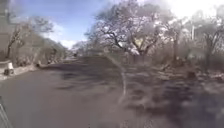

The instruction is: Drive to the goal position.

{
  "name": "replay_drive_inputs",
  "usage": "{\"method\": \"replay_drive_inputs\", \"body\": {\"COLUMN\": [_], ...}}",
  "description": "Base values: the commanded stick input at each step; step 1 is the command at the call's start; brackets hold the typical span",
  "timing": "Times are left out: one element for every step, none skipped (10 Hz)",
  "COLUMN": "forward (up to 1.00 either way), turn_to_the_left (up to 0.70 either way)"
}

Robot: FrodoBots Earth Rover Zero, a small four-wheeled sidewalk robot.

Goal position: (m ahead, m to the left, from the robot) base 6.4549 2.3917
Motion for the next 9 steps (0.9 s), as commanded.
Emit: {"method": "replay_drive_inputs", "body": {"forward": [0.0, 0.0, 0.0, 0.0, 0.0, 0.0, 0.0, 0.0, 0.0], "turn_to_the_left": [0.45, 0.43, 0.24, 0.05, 0.0, 0.0, 0.0, 0.0, 0.0]}}
